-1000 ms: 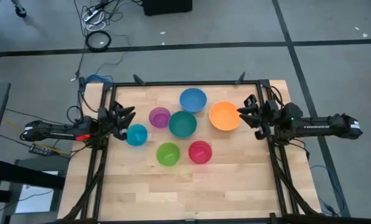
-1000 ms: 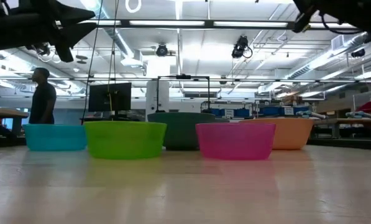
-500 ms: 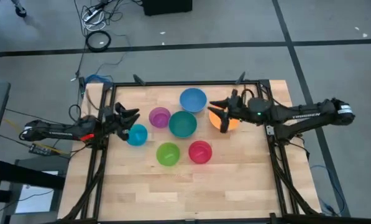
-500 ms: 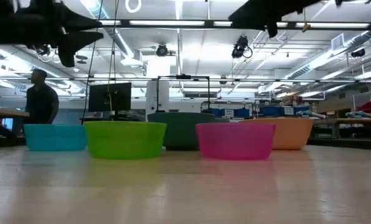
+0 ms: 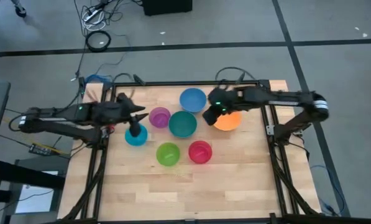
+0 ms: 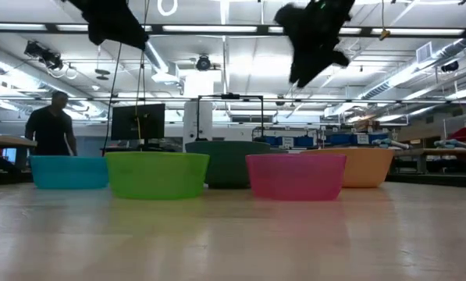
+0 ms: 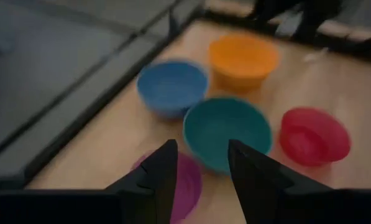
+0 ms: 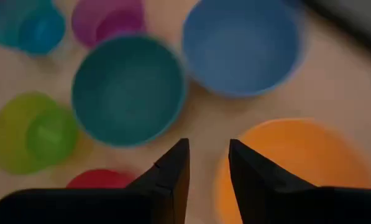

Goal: Nest bowls inside each other
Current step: Stack the dark green bowl on top of the yellow bowl

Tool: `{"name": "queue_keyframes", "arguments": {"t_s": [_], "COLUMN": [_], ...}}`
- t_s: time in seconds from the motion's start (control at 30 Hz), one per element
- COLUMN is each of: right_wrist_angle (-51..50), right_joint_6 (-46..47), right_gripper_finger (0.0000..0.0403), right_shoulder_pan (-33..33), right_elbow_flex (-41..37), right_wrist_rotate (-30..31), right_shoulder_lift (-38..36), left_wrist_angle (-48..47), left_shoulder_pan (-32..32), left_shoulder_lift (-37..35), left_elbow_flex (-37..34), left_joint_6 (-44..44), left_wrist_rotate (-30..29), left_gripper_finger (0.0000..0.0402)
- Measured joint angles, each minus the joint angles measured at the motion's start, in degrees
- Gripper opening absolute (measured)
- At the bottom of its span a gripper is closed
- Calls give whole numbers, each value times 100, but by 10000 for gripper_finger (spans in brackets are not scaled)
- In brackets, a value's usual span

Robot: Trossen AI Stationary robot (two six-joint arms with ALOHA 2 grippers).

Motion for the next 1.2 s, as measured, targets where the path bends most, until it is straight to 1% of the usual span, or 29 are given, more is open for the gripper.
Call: {"name": "queue_keyframes", "arguments": {"t_s": [0.07, 0.17, 0.23, 0.33, 0.5, 0.7, 0.9, 0.97, 1.03, 1.1, 1.2], "right_wrist_angle": [270, 737, 1011, 1186, 1222, 1299, 1598, 1630, 1631, 1613, 1651], "right_joint_6": [-31, -50, -43, 88, 262, 391, 390, 387, 324, 250, 53], "right_gripper_finger": [111, 125, 135, 148, 162, 162, 158, 148, 125, 87, 21], "right_shoulder_pan": [-63, -67, -67, -67, -67, -73, -105, -126, -141, -141, -141], "right_elbow_flex": [4, 4, 6, 5, 4, 7, 7, 7, 7, 5, 4], "right_wrist_rotate": [-309, -533, -640, -649, -645, -526, -395, -413, -435, -435, -435], "right_shoulder_lift": [408, 943, 1214, 1499, 1780, 2085, 2449, 2499, 2501, 2454, 2270], "left_wrist_angle": [-203, -296, -307, -297, -298, -295, -294, -294, -296, -296, -295], "left_shoulder_pan": [56, 83, 81, 83, 83, 83, 83, 83, 83, 83, 83], "left_shoulder_lift": [354, 795, 1024, 1182, 1310, 1307, 1308, 1308, 1307, 1306, 1306], "left_elbow_flex": [291, 514, 611, 661, 664, 664, 664, 664, 664, 664, 664], "left_joint_6": [-281, -519, -498, -391, -384, -382, -379, -379, -379, -379, -379], "left_wrist_rotate": [-21, -18, -13, -17, -26, -112, -133, -133, -135, -138, -138], "left_gripper_finger": [152, 152, 152, 152, 152, 152, 152, 152, 152, 152, 152]}}
